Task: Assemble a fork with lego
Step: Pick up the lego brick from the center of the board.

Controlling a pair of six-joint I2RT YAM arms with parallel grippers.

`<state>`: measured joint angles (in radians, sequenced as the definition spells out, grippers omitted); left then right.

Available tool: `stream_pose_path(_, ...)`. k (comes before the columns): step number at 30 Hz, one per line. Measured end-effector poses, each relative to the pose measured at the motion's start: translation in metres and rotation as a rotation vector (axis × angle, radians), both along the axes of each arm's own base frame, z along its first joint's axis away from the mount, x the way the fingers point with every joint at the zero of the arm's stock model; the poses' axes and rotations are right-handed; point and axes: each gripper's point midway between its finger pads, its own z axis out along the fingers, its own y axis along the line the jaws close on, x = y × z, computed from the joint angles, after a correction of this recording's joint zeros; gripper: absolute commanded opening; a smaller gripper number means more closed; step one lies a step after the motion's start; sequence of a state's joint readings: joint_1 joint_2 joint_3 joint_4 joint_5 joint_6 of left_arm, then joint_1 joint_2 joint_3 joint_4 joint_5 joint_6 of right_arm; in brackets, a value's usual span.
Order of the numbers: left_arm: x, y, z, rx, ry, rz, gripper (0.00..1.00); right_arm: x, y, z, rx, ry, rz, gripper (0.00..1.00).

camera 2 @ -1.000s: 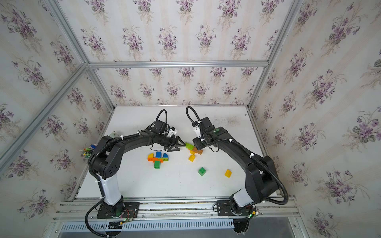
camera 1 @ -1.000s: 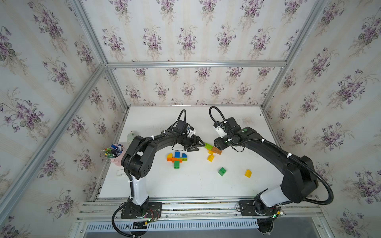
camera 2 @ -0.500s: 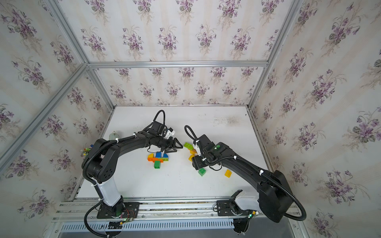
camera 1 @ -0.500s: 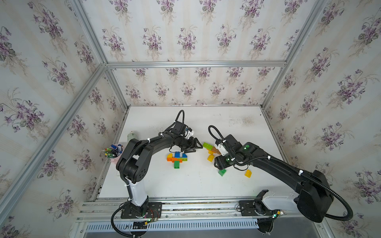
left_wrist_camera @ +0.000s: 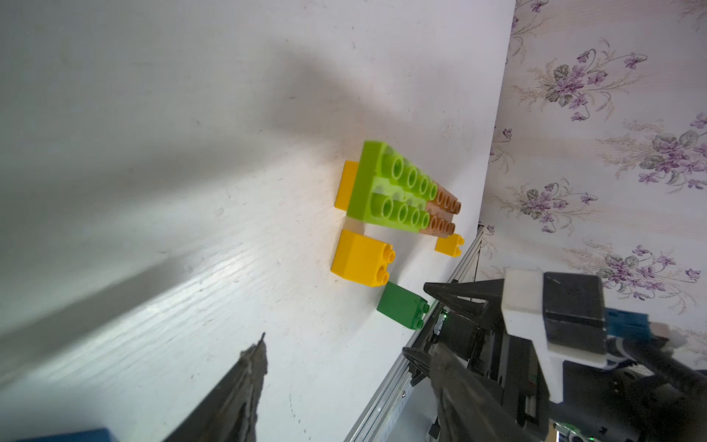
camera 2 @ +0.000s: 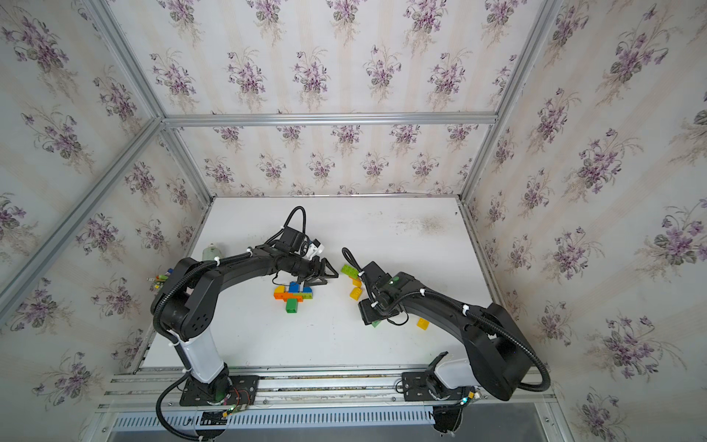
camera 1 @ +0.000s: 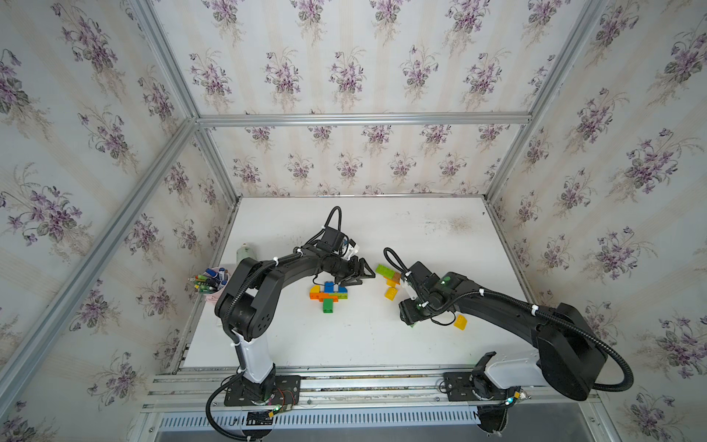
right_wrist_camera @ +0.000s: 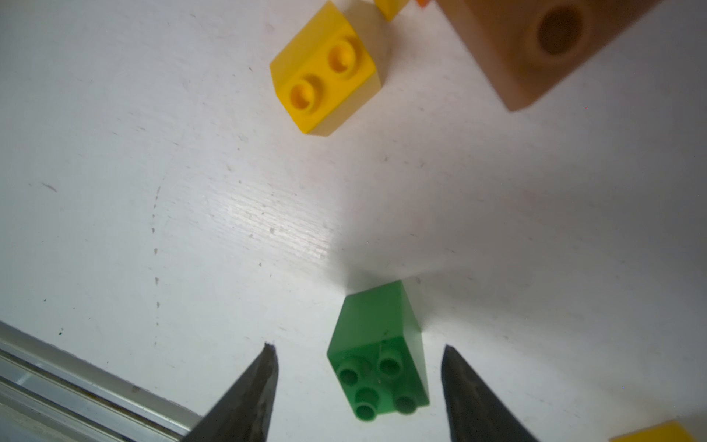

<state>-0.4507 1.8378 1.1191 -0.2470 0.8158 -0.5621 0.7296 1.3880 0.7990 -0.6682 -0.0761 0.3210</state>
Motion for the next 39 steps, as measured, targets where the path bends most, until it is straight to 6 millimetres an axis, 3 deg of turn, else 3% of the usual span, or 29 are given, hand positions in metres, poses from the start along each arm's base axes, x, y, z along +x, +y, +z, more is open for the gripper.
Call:
stream_pose_path(11, 0.0, 0.0, -0.003, -0.002, 0.01, -0.001, 0.7, -0.017, 0.014, -0.01, -0.026, 0.033, 0.03, 0.54)
stream_pose_path(29, 0.001, 0.003, -0.007, -0.008, 0.021, 0.004, 0.7, -0.017, 0.01, -0.021, -0.106, 0.047, -0.06, 0.37)
stream_pose_path(39, 0.004, 0.007, -0.009, -0.01, 0.023, 0.014, 0.7, -0.008, 0.015, -0.006, -0.129, 0.004, -0.057, 0.28)
